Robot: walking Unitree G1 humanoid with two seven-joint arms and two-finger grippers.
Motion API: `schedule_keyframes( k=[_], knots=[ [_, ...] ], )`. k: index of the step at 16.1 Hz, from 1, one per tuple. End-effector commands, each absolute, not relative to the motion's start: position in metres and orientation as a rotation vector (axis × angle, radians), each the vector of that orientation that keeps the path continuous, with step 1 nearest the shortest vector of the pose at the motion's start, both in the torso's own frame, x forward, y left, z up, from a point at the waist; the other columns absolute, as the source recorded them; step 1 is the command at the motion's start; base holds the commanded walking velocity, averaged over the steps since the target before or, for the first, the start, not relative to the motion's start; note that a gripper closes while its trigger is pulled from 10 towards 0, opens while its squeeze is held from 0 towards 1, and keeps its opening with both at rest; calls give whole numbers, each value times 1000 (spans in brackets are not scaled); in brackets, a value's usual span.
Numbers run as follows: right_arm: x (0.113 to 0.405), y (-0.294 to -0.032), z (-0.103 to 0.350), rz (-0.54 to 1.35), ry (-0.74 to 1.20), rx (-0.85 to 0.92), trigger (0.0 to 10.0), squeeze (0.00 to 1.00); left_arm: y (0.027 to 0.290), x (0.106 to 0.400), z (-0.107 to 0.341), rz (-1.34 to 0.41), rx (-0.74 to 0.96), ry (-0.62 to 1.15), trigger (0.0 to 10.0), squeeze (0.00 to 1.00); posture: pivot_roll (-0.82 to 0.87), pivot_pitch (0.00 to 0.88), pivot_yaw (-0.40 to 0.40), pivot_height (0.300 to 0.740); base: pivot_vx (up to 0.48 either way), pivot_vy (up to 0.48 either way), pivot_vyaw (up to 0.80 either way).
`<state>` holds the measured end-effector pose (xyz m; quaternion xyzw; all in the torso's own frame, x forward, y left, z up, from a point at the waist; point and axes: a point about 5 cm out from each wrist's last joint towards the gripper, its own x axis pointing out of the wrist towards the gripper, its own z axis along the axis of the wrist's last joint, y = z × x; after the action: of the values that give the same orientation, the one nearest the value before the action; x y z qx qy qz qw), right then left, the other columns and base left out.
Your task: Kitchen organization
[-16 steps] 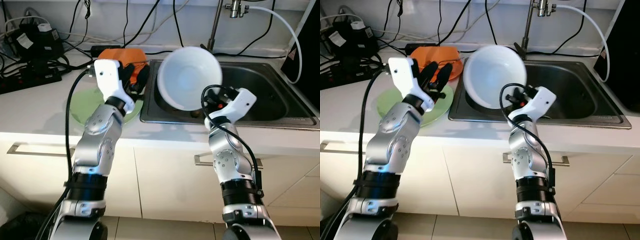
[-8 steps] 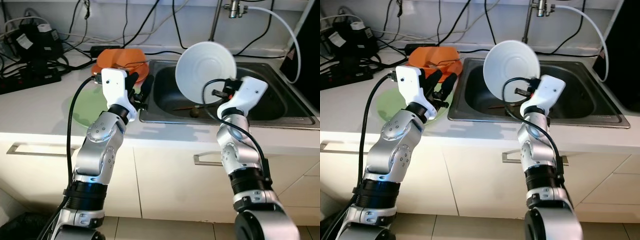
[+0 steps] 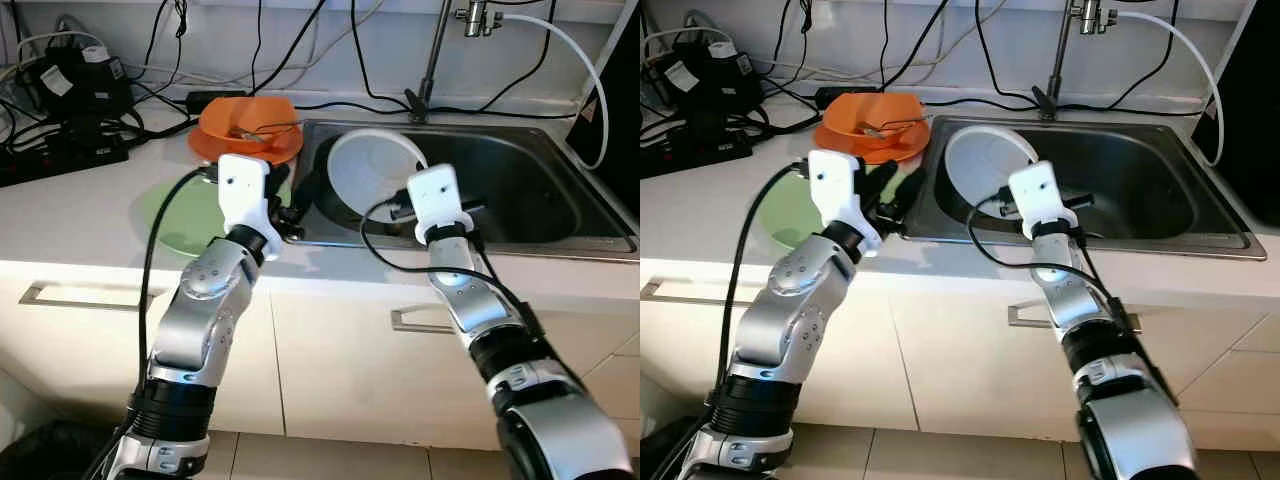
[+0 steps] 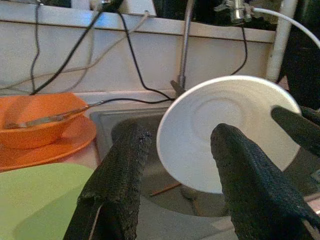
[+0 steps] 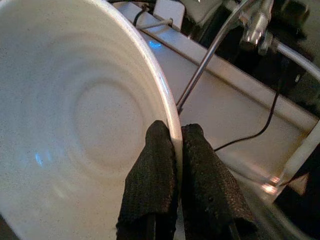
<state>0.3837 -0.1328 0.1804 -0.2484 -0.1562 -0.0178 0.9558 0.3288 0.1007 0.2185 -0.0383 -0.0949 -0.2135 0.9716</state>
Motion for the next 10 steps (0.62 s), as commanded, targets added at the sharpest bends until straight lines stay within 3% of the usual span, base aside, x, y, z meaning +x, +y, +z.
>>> schedule_keyframes(
  k=[1,10],
  knots=[
    [387,-129,199,-38,-409,-532,10000,0,97,325,223,-451,-64,-205,10000,0,62,0,-1,740,0,0,0],
    [388,-121,184,13,-423,-726,10000,0,97,322,224,-459,-50,-202,10000,0,73,0,2,740,0,0,0]
  ],
)
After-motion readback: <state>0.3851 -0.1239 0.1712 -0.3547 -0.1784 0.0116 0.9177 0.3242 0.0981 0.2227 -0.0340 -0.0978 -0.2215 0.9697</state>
